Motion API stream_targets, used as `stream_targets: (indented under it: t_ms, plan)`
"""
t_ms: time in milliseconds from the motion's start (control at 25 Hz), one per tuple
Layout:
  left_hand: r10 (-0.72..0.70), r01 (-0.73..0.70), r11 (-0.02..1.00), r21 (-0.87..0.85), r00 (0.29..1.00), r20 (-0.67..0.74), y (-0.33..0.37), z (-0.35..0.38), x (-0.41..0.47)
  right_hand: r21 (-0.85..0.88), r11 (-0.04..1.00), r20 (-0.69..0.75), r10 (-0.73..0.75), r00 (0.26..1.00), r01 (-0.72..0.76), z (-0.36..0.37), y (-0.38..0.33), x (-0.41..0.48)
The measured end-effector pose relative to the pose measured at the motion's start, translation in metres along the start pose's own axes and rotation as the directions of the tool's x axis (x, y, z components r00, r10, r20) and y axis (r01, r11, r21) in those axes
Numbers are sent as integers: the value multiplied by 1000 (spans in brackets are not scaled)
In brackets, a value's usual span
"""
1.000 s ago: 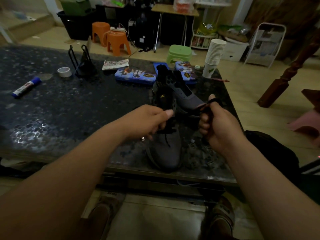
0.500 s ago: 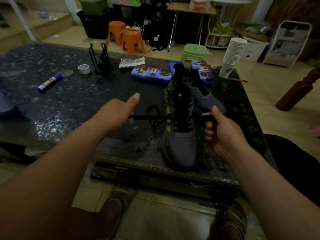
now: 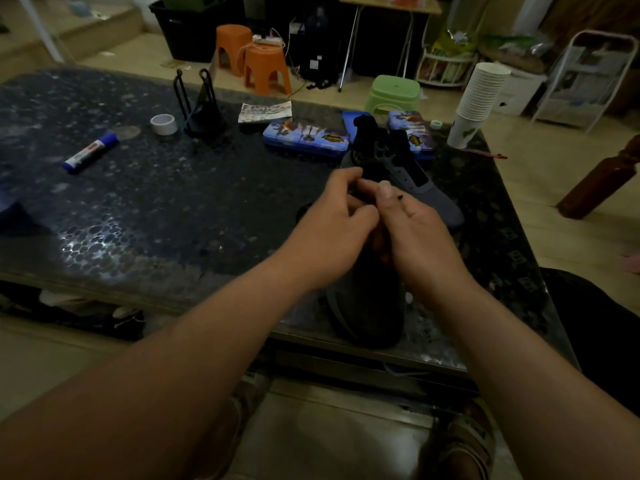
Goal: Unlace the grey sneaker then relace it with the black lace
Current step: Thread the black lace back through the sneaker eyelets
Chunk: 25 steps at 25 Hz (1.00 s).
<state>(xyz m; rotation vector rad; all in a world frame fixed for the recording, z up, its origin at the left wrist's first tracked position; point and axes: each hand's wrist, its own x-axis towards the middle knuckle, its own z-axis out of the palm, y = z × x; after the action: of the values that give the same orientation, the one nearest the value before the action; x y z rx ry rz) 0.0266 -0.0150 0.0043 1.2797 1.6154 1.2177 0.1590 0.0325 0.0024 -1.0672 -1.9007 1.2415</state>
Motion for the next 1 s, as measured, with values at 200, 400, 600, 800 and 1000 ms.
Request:
stream_targets:
  t_ms: [200, 400, 600, 800, 1000]
  plan:
    - [14, -9, 994, 106, 999, -46, -9, -22, 18, -118, 993, -57, -18, 998, 11, -21, -4, 11]
    - [-109, 112, 992, -58, 993, 54, -22, -24, 23, -586, 806, -44, -129, 991, 79, -48, 18, 68]
    - [-76, 72, 997, 31, 989, 124, -30, -21, 24, -718, 679, 186, -21, 982, 151, -43, 25, 87]
    - [-4, -19, 962, 273, 997, 81, -42, -17, 28, -526, 789, 136, -292, 947, 319, -50, 14, 86]
    - [36, -75, 952, 297, 990, 134, -45, -18, 26, -621, 717, 320, -137, 937, 317, -58, 21, 83]
